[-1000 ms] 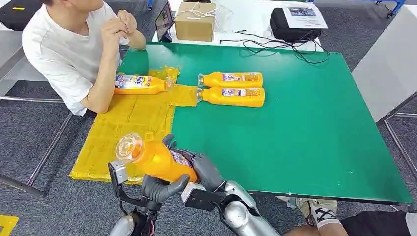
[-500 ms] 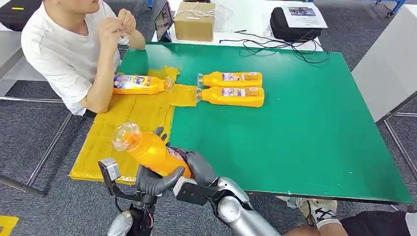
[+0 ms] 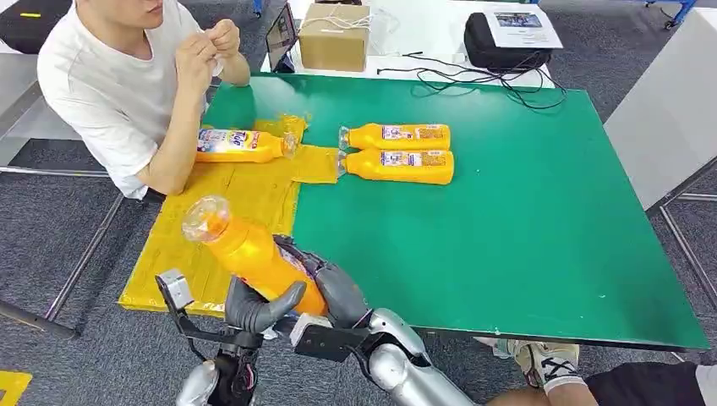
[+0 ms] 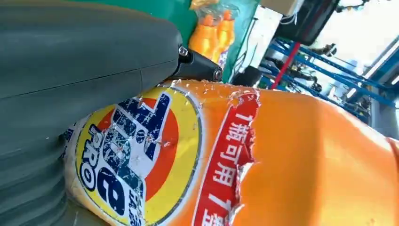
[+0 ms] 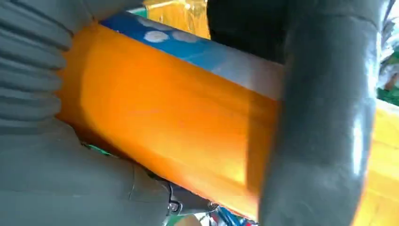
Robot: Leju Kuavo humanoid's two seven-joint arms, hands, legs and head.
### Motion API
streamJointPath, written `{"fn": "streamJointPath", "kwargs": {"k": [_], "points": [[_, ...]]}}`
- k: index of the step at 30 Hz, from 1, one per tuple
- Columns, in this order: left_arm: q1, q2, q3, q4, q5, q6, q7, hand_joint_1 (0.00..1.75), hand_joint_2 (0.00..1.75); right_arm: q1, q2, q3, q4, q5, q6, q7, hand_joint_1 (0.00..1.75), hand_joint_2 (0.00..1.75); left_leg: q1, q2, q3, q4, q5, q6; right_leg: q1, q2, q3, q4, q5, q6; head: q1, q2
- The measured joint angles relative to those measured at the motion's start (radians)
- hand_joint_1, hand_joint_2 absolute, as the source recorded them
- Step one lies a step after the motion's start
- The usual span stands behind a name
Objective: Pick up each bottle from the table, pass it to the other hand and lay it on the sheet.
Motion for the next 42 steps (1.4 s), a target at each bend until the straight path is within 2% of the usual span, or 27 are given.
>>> {"fn": "streamJointPath", "kwargs": {"k": [4,8,15,22,26,36,42], "points": [[-0.004,0.0,0.001,-0.003,-0.022,0.017,0.003,1.75,1.75,0.008,0.002,-0.003,-0.007,0.01,-0.027,0.014,0.0,0.0,0.0,0.001,0.0,0.0,0.0,0.0,0.0,0.0,0.0,0.0,0.0,0.0,0.0,0.0],[-0.016,0.0,-0.003,-0.003,-0.102,0.096,0.0,1.75,1.75,0.021,0.003,-0.007,-0.012,0.045,-0.074,0.027,0.0,0.0,0.0,0.001,0.0,0.0,0.0,0.0,0.0,0.0,0.0,0.0,0.0,0.0,0.0,0.0],[-0.083,0.011,0.023,0.016,-0.455,0.401,-0.042,1.75,1.75,0.081,0.001,-0.023,-0.024,0.063,-0.113,0.035,0.0,0.0,0.0,0.0,0.0,0.0,0.0,0.0,0.0,0.0,0.0,0.0,0.0,0.0,0.0,0.0],[-0.127,0.023,0.051,0.034,-0.497,0.438,-0.042,1.75,1.75,0.113,0.001,-0.027,-0.029,0.065,-0.113,0.033,0.0,0.0,0.0,-0.001,-0.001,0.0,0.0,0.0,0.0,-0.001,0.0,0.0,0.0,0.0,0.0,0.0],[-0.16,0.036,0.071,0.061,-0.707,0.555,-0.027,1.75,1.75,0.114,0.002,-0.029,-0.029,0.08,-0.113,0.024,0.0,0.0,0.0,-0.001,-0.001,0.0,0.0,0.0,0.0,-0.001,0.001,0.0,0.0,0.0,0.0,0.0],[-0.279,0.14,0.177,0.293,-1.112,0.531,0.019,1.75,1.75,0.109,0.011,-0.036,-0.022,0.059,-0.069,-0.016,0.0,0.0,0.001,0.001,0.0,0.0,0.001,-0.001,0.001,0.0,0.0,0.001,0.0,0.0,0.0,0.0],[-0.359,0.199,0.174,0.499,-1.312,0.471,0.037,1.75,1.75,0.116,0.011,-0.038,-0.014,0.032,-0.039,-0.049,0.0,0.0,0.001,0.0,0.0,0.0,0.001,-0.001,0.0,-0.001,0.001,0.001,0.0,0.0,0.0,0.0]]}}
